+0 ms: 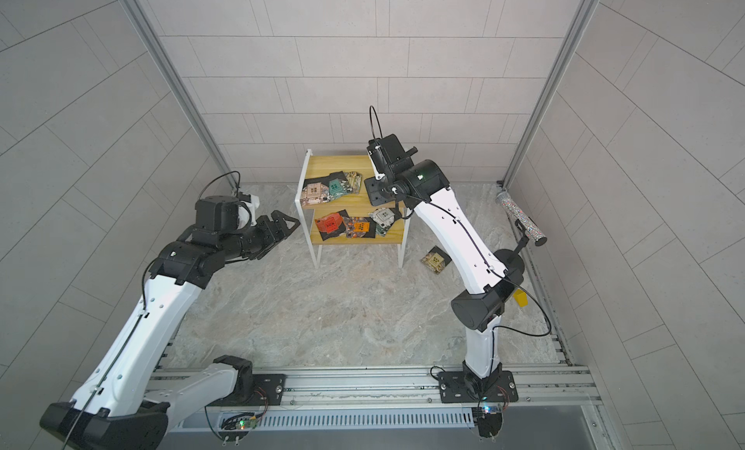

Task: Remove the tea bags from the shelf
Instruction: Pick up the tea bag from the shelf.

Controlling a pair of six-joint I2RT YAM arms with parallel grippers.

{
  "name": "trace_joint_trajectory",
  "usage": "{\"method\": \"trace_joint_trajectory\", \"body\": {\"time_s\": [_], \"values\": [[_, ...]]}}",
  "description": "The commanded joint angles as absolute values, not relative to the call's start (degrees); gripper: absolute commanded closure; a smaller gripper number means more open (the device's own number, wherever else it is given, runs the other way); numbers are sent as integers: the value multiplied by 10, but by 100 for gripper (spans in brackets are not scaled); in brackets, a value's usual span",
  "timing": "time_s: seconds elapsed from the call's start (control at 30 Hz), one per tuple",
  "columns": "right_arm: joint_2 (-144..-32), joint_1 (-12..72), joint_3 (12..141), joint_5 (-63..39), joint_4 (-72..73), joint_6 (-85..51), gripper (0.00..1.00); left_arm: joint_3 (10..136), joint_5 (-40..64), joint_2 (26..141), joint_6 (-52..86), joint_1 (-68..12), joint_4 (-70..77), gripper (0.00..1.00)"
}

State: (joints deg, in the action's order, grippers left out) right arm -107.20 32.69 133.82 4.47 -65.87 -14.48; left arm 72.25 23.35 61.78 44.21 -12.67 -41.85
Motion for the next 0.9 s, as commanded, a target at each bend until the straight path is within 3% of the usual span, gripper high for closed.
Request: {"method": "trace_joint_trajectory", "body": {"time_s": [0.0, 0.17, 0.37, 0.67, 0.87], "values": [[-1064, 311, 1294, 27, -695, -157, 48, 718, 235, 607, 445, -128, -410, 13], [-1056, 297, 1270, -5, -680, -169, 52, 718, 234, 609, 445, -128, -409, 13], [-1051, 297, 1257, -22, -671, -166, 66, 716, 233, 609, 446, -129, -409, 13], [-1049, 307, 1292, -16, -672, -147, 80, 713, 234, 612, 446, -128, -407, 13], [-1054, 328, 1330, -5, -677, -123, 84, 711, 235, 614, 448, -129, -405, 13]]}}
